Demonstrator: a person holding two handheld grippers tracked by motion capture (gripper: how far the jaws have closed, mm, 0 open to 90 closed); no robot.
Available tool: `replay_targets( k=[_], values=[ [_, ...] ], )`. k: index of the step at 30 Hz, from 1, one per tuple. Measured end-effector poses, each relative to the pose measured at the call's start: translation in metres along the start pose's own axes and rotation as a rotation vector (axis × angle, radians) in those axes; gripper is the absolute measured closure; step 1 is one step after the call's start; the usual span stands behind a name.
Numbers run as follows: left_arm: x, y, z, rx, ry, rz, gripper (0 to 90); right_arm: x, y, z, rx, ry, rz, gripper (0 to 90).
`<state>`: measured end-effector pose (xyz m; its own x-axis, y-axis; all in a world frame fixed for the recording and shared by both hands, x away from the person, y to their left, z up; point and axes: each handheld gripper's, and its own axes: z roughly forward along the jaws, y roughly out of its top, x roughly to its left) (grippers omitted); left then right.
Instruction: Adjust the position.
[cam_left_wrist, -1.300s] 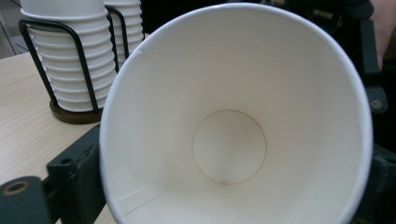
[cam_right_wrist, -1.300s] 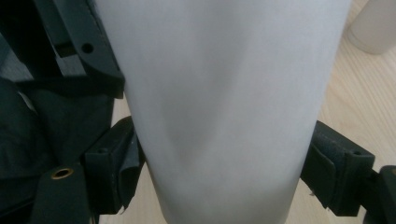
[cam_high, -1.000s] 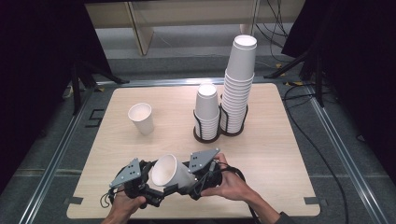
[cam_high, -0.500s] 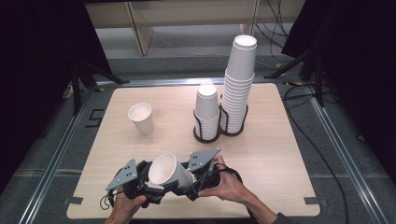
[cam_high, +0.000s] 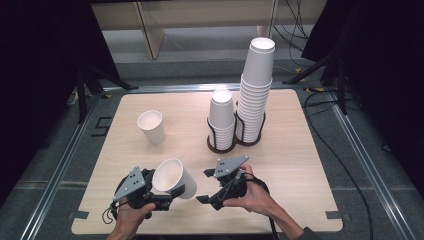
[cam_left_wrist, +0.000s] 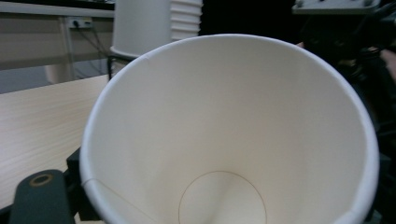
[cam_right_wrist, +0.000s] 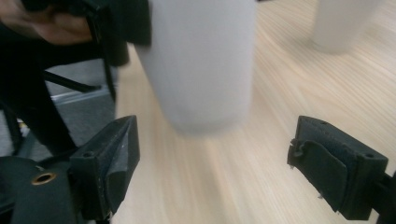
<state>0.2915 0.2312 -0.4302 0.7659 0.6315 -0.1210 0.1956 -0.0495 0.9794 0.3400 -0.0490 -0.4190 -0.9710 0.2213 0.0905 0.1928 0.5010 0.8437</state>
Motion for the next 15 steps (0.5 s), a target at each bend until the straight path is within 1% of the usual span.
replay_targets(
  k=[2, 3, 4, 5, 6, 7, 9, 10, 12, 13, 15],
  values=[
    [0.003, -0.001, 0.0, 0.023, 0.049, 0.015, 14.0, -0.003, -0.007, -0.004, 0.013, -0.033, 0.01, 16.5],
    [0.004, -0.001, 0.0, 0.039, 0.064, 0.014, 13.9, -0.005, -0.01, -0.006, 0.023, -0.051, 0.023, 17.0],
    [0.006, -0.002, 0.0, 0.042, 0.071, 0.014, 13.9, -0.007, -0.013, -0.008, 0.033, -0.072, 0.026, 17.6],
    [0.007, -0.002, 0.0, 0.058, 0.09, 0.013, 13.9, -0.008, -0.016, -0.009, 0.043, -0.084, 0.032, 17.6],
    [0.008, -0.003, 0.001, 0.06, 0.1, 0.017, 13.9, -0.009, -0.019, -0.01, 0.05, -0.09, 0.042, 17.8],
    [0.008, -0.003, 0.0, 0.079, 0.119, 0.028, 13.9, -0.01, -0.021, -0.011, 0.055, -0.1, 0.05, 18.0],
    [0.011, -0.004, 0.0, 0.082, 0.136, 0.041, 13.9, -0.011, -0.026, -0.012, 0.064, -0.119, 0.053, 18.0],
    [0.011, -0.004, 0.0, 0.091, 0.147, 0.037, 13.9, -0.013, -0.029, -0.013, 0.075, -0.12, 0.066, 18.0],
    [0.013, -0.004, -0.001, 0.098, 0.16, 0.046, 13.9, -0.013, -0.032, -0.014, 0.086, -0.126, 0.071, 17.9],
    [0.015, -0.005, 0.0, 0.085, 0.16, 0.047, 13.9, -0.013, -0.034, -0.014, 0.085, -0.122, 0.075, 17.8],
    [0.017, -0.005, -0.002, 0.112, 0.177, 0.043, 13.9, -0.012, -0.038, -0.015, 0.099, -0.123, 0.079, 17.8]
  ],
)
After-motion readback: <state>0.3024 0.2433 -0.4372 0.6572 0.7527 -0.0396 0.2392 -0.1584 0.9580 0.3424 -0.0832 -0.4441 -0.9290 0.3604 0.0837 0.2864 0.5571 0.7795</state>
